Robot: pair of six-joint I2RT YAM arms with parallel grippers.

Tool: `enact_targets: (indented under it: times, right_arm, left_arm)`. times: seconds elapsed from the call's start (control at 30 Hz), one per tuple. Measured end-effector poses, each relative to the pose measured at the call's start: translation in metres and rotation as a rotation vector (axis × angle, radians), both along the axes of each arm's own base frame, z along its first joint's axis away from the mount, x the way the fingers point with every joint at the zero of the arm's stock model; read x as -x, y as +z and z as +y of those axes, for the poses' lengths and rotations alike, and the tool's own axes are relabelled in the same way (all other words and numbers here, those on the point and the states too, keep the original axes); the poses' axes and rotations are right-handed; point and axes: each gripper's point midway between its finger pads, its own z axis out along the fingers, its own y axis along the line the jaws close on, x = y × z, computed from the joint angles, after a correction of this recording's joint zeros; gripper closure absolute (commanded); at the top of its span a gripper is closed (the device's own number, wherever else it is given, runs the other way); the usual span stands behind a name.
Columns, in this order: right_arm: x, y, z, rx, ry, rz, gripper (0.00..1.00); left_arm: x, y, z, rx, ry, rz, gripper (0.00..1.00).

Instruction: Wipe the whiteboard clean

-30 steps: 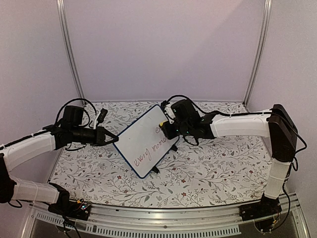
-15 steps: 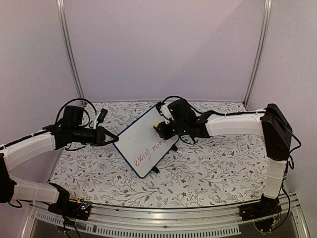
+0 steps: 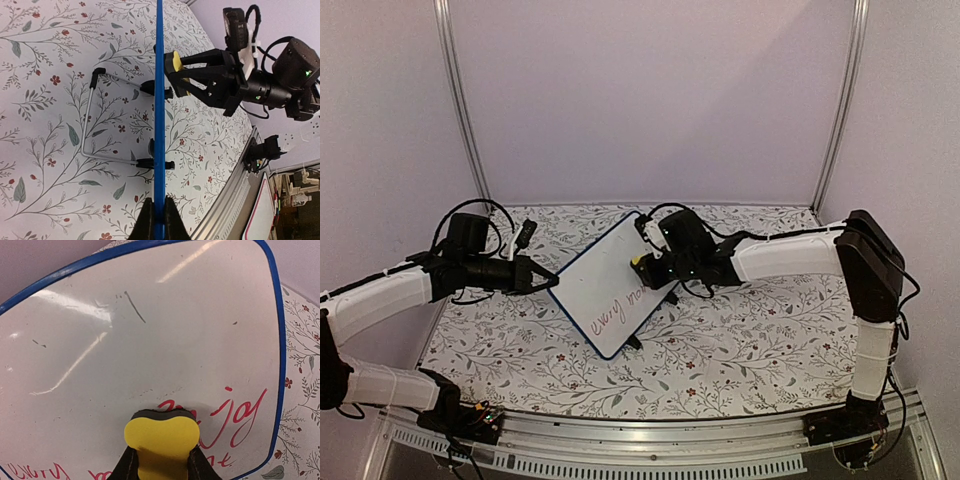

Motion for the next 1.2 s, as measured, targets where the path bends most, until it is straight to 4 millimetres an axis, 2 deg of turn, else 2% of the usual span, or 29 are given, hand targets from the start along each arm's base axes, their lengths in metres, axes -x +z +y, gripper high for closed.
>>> enact_targets:
  times: [0.37, 0.6, 0.77, 1.0, 1.2]
  right_arm:
    - [0.015, -0.026, -0.018, 0.024, -0.005, 0.038, 0.81]
    - [0.015, -0.025, -0.017, 0.014, -0.003, 0.039, 0.81]
    - [0.011, -0.017, -0.014, 0.013, -0.004, 0.042, 0.81]
    - [-0.014, 0.019, 0.007, -0.045, -0.005, -0.018, 0.81]
    - [-0.022, 0.026, 0.009, -0.051, -0.003, -0.029, 0.82]
  left_arm:
    - [0.000, 0.000, 0.000, 0.000, 0.000, 0.001, 1.00]
    - [0.000, 0.000, 0.000, 0.000, 0.000, 0.001, 1.00]
    - [0.000, 0.000, 0.000, 0.001, -0.001, 0.000, 1.00]
    - [0.000, 0.000, 0.000, 0.003, -0.003, 0.000, 1.00]
    - [0.000, 0.000, -0.001, 0.003, -0.003, 0.000, 1.00]
